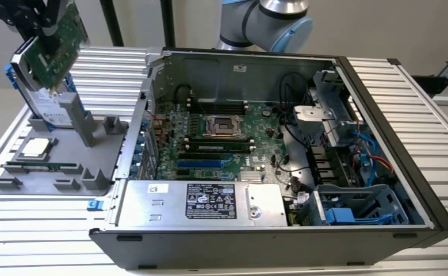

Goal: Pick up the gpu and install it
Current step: 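Pick up the gpu and move the gpu toward the slot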

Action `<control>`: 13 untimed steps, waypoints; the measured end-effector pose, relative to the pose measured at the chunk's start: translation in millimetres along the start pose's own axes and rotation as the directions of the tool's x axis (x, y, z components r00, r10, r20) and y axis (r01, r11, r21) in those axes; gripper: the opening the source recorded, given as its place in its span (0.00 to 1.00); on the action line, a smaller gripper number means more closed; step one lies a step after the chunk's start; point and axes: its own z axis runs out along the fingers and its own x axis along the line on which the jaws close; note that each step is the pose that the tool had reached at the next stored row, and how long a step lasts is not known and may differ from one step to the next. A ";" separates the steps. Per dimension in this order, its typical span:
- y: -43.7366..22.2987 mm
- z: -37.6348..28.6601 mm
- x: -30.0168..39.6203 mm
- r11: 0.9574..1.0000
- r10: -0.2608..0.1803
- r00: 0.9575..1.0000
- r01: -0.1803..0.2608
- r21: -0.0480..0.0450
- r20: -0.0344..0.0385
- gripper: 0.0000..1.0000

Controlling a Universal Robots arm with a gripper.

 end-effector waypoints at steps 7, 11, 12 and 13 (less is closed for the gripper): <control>0.3 -5.6 -0.1 1.000 0.000 1.000 0.000 0.000 0.000 0.00; 0.5 -8.7 -0.2 1.000 0.000 1.000 0.000 0.000 0.000 0.00; 0.5 -9.5 -0.2 1.000 0.000 1.000 0.000 0.000 0.000 0.00; 0.5 -10.1 -0.2 1.000 0.000 1.000 0.000 0.000 0.000 0.00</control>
